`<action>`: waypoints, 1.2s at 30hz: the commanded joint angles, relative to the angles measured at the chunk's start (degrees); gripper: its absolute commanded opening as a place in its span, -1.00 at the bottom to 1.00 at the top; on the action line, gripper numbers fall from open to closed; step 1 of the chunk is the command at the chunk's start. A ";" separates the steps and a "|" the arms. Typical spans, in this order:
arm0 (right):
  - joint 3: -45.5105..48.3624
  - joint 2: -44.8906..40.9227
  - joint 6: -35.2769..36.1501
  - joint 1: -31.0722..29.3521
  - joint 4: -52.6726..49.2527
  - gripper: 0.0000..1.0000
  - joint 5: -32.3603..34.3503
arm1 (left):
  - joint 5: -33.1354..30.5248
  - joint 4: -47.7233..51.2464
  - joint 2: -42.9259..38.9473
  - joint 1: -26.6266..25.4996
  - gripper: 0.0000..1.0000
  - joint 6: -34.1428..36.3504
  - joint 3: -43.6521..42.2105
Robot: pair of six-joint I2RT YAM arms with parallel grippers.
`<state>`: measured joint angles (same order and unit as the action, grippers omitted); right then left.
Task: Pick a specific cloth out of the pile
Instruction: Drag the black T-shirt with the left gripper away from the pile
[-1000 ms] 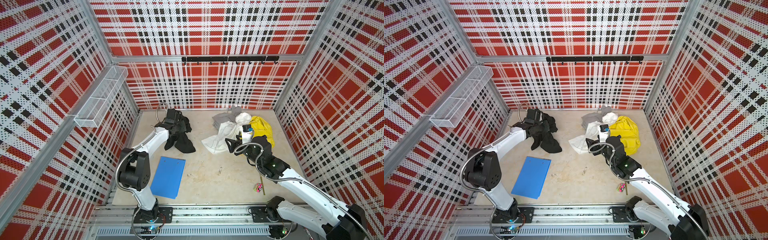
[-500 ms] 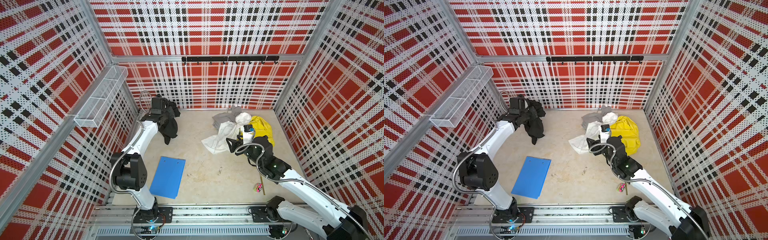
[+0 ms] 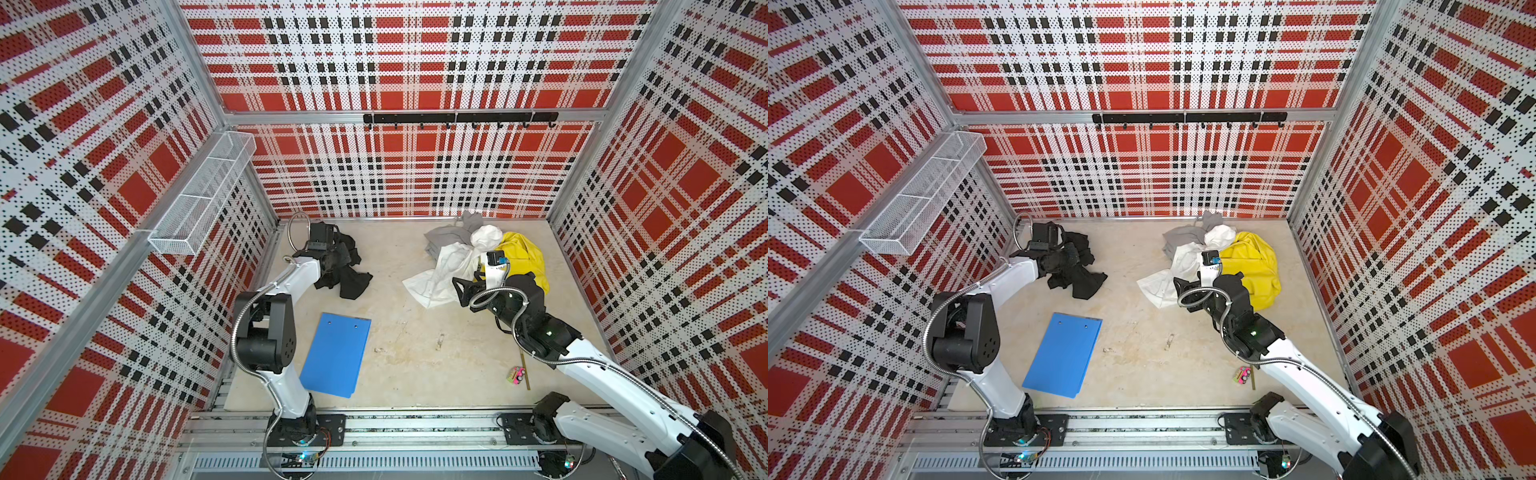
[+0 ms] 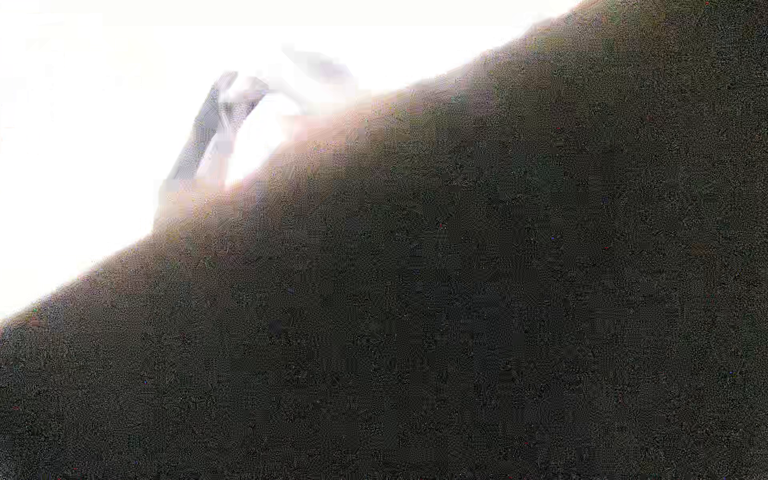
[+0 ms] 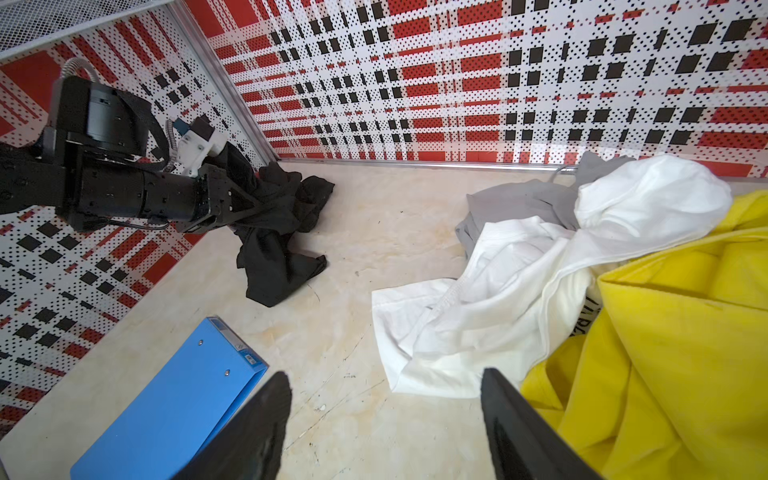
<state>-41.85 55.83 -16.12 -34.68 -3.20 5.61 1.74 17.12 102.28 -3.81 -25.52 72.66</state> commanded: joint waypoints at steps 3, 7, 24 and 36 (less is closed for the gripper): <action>0.72 -0.52 -0.48 0.17 2.58 0.54 0.12 | -1.02 -1.49 4.36 1.75 -0.70 -0.68 1.72; 0.61 -0.81 -0.40 0.17 2.24 0.54 0.31 | 0.46 -1.52 6.65 1.45 -0.59 -1.35 1.56; 0.31 -1.14 0.13 0.29 1.35 0.54 0.72 | -0.11 2.37 -4.95 -0.60 0.29 -0.55 -3.35; 0.03 -0.73 -0.01 0.34 1.71 0.55 -0.11 | 2.80 4.41 -3.64 -12.75 0.29 -0.31 -8.02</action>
<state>-41.43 55.83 -16.10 -34.63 -3.66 5.61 3.53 21.45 96.40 -15.44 -25.69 64.86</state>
